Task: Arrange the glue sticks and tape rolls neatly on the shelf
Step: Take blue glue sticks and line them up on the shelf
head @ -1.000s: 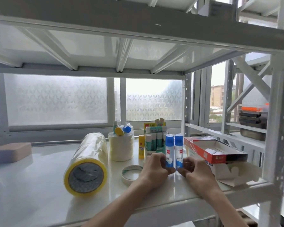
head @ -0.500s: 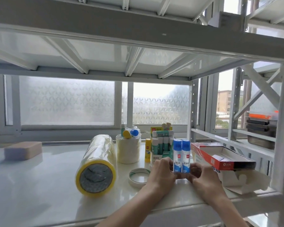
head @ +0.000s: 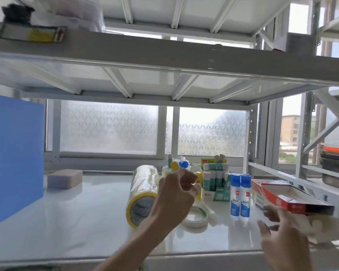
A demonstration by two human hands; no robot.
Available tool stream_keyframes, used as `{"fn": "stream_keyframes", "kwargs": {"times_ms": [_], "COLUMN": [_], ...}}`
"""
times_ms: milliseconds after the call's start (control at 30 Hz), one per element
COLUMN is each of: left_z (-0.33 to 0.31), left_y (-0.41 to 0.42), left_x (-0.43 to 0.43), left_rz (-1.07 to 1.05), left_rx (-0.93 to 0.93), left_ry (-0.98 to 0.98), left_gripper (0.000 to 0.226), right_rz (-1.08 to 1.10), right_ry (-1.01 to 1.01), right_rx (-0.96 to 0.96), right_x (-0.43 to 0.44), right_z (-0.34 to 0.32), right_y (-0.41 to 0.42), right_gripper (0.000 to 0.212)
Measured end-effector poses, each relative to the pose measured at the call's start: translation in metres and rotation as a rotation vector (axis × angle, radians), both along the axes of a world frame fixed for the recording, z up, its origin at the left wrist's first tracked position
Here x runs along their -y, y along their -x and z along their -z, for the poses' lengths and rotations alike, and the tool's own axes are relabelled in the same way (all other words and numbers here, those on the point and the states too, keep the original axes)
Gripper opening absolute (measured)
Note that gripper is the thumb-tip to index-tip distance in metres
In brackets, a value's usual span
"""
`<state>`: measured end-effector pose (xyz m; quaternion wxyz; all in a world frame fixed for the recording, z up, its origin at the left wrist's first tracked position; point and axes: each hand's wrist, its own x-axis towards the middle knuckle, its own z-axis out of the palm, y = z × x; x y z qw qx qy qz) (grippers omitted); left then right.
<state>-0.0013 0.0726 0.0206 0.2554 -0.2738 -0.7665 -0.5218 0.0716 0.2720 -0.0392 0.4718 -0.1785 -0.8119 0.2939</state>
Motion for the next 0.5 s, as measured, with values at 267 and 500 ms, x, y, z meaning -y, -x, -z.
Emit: {"fn": "stream_keyframes", "kwargs": {"times_ms": [267,500], "left_z": [-0.031,-0.03], "left_y": [0.047,0.082], "left_x": [0.048,0.021], "left_rz": [-0.209,-0.249], "left_rx": [0.107,0.177], "left_ry": [0.143,0.186], "left_gripper": [0.019,0.031], "right_rz": [-0.428,-0.352], "right_ry": [-0.155,-0.329], "right_rx": [-0.013,0.439], "right_x": [0.073,0.09], "right_z": [-0.057,-0.112], "right_y": [0.036,0.159], "right_gripper": [0.016,0.04]}}
